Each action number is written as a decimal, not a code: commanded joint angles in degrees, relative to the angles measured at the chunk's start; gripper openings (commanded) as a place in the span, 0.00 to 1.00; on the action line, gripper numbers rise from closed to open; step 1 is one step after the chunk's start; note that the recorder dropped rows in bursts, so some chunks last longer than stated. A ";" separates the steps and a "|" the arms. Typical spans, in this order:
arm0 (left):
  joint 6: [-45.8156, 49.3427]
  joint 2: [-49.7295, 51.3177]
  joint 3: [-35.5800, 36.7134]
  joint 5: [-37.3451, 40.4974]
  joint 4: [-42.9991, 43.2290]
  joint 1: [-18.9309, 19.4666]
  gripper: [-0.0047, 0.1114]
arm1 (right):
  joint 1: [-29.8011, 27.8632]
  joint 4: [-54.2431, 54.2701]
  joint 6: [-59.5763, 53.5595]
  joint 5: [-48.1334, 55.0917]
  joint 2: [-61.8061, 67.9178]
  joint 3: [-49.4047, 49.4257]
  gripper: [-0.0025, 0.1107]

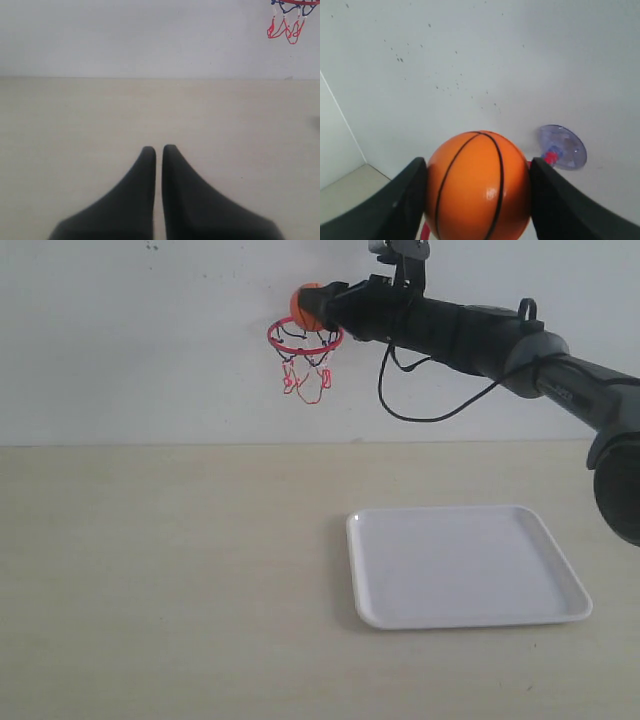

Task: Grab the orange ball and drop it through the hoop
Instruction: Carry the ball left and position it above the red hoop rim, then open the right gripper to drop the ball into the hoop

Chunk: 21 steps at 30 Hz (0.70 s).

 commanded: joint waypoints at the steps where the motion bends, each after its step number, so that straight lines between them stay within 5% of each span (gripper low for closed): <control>1: 0.24 -0.15 0.14 -0.22 -0.53 0.18 0.08 | -0.05 0.28 0.08 -2.39 -0.44 -0.55 0.02; 21: 0.24 -0.15 0.14 -0.22 -0.53 0.18 0.08 | -0.05 0.28 1.81 -4.17 -0.44 -0.55 0.08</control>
